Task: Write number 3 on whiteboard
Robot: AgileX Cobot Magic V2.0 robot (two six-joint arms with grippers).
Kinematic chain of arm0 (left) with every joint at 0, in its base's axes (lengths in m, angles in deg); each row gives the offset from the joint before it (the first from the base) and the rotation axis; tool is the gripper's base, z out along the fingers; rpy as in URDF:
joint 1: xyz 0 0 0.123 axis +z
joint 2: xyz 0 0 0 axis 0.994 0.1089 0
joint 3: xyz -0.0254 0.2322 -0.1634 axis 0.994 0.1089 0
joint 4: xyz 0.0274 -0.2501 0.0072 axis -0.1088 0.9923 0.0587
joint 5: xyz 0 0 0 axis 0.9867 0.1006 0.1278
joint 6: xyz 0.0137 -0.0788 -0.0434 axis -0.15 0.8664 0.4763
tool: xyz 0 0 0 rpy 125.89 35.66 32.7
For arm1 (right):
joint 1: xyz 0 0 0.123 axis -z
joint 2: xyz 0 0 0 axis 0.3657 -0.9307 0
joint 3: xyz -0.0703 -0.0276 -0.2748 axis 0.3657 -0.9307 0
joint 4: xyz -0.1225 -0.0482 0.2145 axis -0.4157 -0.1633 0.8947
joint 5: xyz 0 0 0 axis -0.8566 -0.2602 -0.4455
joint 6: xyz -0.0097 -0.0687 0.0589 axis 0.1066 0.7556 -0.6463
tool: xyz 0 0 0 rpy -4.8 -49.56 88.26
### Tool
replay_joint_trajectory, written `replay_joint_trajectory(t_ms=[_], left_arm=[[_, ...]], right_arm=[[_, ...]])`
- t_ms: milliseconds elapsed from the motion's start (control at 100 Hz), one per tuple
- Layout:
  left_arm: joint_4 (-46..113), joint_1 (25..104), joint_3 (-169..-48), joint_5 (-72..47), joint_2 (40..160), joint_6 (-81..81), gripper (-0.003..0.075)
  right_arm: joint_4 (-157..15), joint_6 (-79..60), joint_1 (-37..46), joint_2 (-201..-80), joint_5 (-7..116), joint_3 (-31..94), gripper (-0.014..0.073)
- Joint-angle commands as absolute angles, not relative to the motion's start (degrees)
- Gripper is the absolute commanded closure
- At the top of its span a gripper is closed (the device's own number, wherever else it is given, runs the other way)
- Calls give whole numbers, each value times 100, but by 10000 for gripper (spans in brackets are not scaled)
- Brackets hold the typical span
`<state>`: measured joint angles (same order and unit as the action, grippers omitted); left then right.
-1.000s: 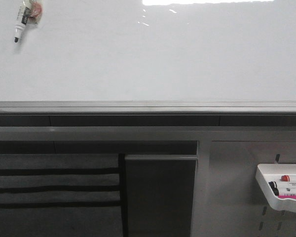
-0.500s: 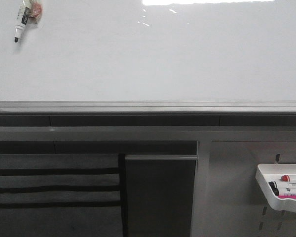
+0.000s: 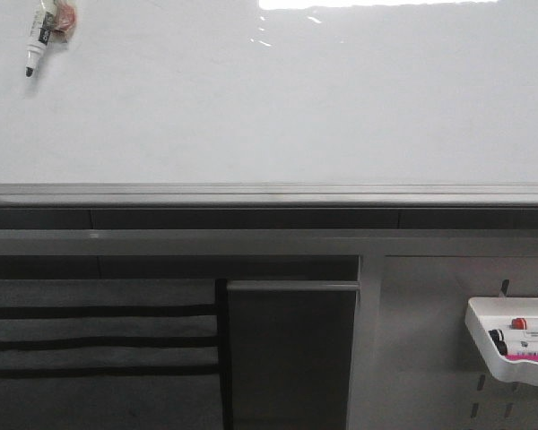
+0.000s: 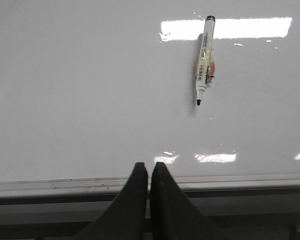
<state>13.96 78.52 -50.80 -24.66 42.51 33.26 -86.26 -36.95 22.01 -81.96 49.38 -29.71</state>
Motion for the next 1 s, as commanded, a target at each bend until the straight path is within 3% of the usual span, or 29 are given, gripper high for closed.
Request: replay_joint_trajectory(t_ms=[0, 370, 760, 990], left_arm=[[1077, 7865, -5044, -2852, 4112, 3390, 741], [1591, 7865, -6313, -2399, 4250, 3390, 741], [1184, 7865, -8376, -367, 6173, 3390, 741], [1193, 7865, -8480, -822, 6843, 3390, 741]], right_arm=[[-8745, -3691, 2189, -8106, 4429, -3117, 663], [-8754, -3655, 2189, -8609, 4784, -1687, 663], [-8754, -2954, 2189, -11072, 7297, 808, 663], [-8742, -2954, 2189, -11851, 7197, 1141, 663]])
